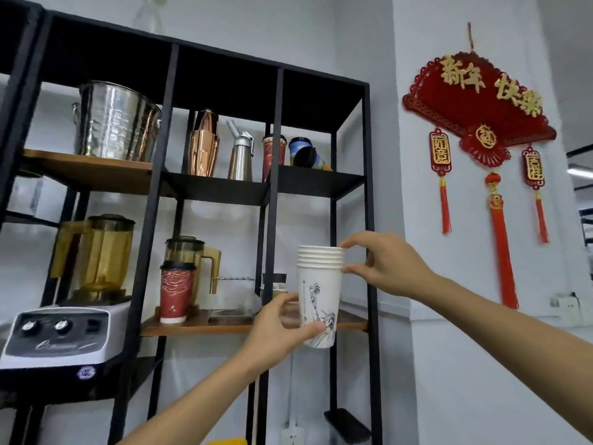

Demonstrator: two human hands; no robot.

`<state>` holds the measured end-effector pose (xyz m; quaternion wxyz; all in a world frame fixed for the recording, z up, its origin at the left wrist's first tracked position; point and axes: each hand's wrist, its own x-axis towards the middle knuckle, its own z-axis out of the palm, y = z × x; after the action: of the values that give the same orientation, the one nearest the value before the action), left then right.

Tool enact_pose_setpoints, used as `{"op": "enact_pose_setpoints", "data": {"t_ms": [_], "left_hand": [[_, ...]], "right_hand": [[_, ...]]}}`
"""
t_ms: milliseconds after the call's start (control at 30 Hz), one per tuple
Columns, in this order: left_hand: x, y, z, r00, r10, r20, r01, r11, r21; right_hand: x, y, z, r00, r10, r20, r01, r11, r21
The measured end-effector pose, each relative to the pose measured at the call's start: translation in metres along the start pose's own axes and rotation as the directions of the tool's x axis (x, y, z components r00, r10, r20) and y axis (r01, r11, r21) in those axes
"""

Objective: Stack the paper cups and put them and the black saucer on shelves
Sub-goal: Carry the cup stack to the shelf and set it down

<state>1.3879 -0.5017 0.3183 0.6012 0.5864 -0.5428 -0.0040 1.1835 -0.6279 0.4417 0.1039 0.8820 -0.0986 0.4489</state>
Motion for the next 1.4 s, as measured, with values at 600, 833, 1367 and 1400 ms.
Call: {"op": "enact_pose_setpoints", "data": {"t_ms": [600, 833, 1367, 1400], "left_hand": [[0.199, -0.094, 0.073, 0.993, -0.112, -0.043, 0.112, 0.994, -0.014], [0.242, -0.128, 0.099, 0.975, -0.206, -0.079, 0.21, 0.977, 0.039], [0.262, -0.177, 0.097, 0.935, -0.332, -0.121, 0.341, 0.938, 0.06], [0.262, -0.178, 0.097, 0.934, -0.332, -0.128, 0.342, 0.938, 0.06]], "right_hand": [[0.123, 0.14, 0.115, 0.995, 0.04, 0.089, -0.013, 0.958, -0.287], [0.155, 0.177, 0.16, 0.988, 0.036, 0.148, 0.035, 0.892, -0.452], [0.182, 0.199, 0.213, 0.954, -0.042, 0.296, 0.169, 0.893, -0.416], [0.182, 0.2, 0.213, 0.954, -0.042, 0.297, 0.167, 0.897, -0.409]]}}
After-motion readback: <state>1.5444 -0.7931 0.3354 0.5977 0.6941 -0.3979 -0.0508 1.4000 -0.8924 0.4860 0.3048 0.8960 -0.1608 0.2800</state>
